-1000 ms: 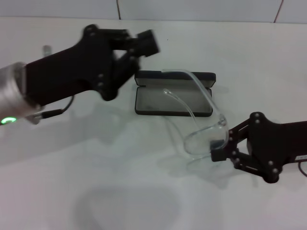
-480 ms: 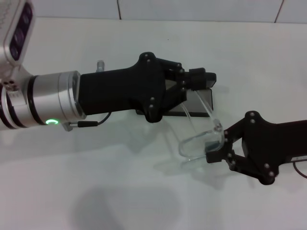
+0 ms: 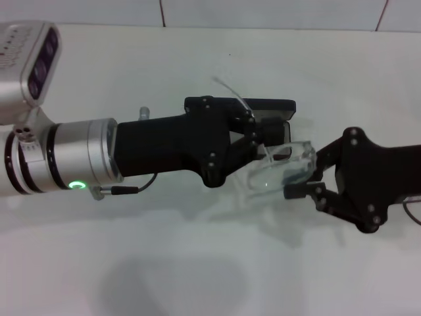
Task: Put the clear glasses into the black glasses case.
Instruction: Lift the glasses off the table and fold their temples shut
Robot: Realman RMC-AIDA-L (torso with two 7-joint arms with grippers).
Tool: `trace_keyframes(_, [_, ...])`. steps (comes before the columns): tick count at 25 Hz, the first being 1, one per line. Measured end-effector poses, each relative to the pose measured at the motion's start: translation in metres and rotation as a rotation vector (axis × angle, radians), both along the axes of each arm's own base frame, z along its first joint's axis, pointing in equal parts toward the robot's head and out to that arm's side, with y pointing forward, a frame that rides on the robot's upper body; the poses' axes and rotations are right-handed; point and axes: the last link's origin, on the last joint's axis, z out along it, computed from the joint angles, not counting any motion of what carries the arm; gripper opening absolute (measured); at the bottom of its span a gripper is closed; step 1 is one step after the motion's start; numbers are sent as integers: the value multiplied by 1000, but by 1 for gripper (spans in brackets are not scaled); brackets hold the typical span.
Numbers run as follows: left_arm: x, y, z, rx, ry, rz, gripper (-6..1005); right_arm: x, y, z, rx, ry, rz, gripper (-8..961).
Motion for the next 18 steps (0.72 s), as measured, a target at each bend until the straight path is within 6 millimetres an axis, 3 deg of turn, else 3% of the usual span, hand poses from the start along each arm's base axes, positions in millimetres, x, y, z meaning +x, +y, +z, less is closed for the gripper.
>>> trace_keyframes(10, [4, -3, -3, -18, -13, -11, 41, -2, 2, 2, 19, 4, 16, 60])
trace_keyframes(18, [-16, 7, 41, 173, -93, 82, 41, 4, -8, 4, 10, 30, 9, 59])
